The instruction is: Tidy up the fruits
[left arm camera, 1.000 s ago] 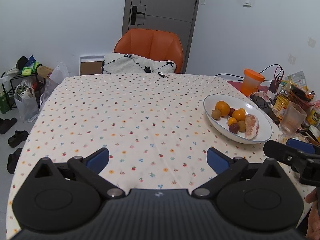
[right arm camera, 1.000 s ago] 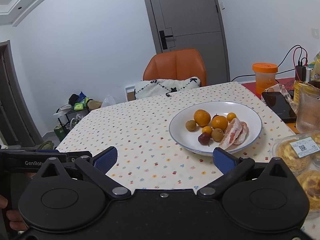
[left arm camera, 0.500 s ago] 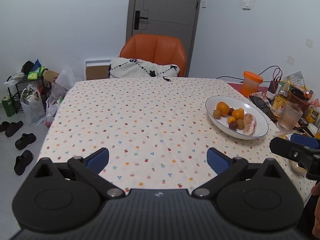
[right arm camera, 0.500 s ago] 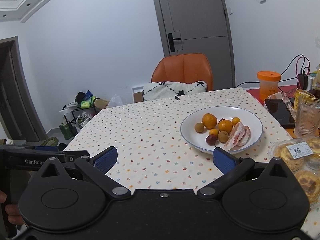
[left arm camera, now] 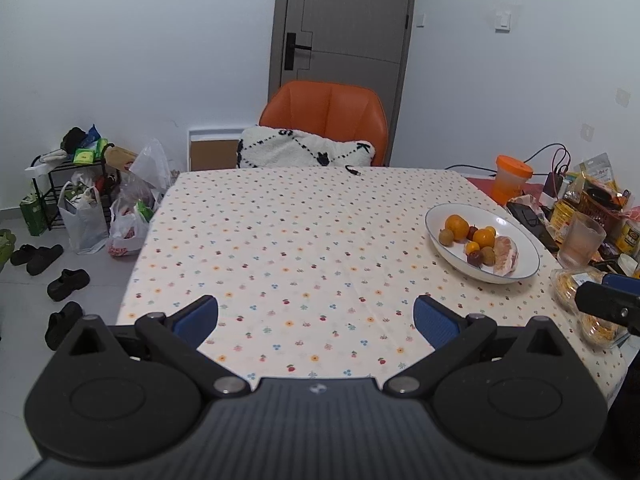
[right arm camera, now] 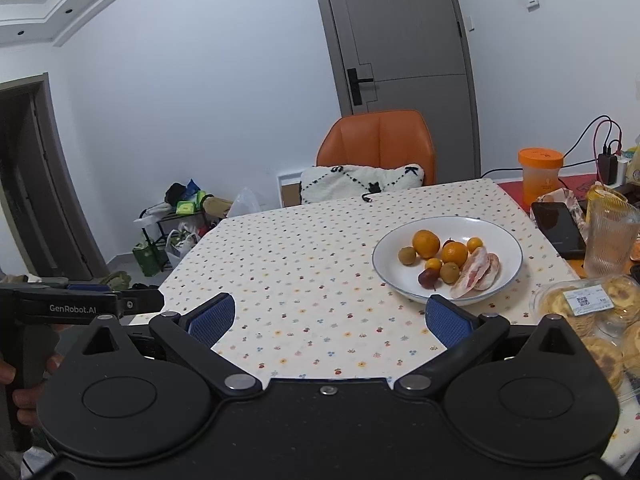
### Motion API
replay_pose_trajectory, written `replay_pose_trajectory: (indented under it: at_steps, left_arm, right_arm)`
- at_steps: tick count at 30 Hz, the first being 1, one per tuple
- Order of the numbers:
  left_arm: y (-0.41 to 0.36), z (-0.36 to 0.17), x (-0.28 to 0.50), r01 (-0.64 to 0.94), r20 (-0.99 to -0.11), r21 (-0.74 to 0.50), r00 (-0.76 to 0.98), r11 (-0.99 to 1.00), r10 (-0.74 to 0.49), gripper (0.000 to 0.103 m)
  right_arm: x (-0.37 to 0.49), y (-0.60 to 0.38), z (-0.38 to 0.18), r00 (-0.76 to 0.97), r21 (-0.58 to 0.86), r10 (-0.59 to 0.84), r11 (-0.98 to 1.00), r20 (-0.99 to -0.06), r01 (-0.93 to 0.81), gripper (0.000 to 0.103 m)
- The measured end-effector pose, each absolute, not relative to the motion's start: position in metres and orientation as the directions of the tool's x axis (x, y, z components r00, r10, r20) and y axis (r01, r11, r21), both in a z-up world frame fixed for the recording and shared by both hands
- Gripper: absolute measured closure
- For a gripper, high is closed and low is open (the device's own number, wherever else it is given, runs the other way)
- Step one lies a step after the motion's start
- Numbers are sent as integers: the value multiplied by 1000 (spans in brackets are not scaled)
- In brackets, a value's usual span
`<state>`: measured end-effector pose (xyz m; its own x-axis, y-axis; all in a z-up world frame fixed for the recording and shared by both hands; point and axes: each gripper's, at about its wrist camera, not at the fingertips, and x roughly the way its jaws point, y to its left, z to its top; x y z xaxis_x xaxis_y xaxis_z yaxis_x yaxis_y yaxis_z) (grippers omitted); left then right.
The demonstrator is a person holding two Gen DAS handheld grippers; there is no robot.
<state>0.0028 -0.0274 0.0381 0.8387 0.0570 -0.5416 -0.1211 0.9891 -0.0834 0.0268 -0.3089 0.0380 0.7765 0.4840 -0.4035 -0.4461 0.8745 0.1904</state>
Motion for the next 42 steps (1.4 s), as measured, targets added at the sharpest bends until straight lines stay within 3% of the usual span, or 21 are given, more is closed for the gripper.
replay_pose_trajectory:
  at_steps: [42]
  left_arm:
    - [-18, 48, -15, -126, -521, -78, 851, 989, 67, 0]
  right_arm:
    - [14, -304, 45, 763, 165, 500, 863, -410, -477, 0]
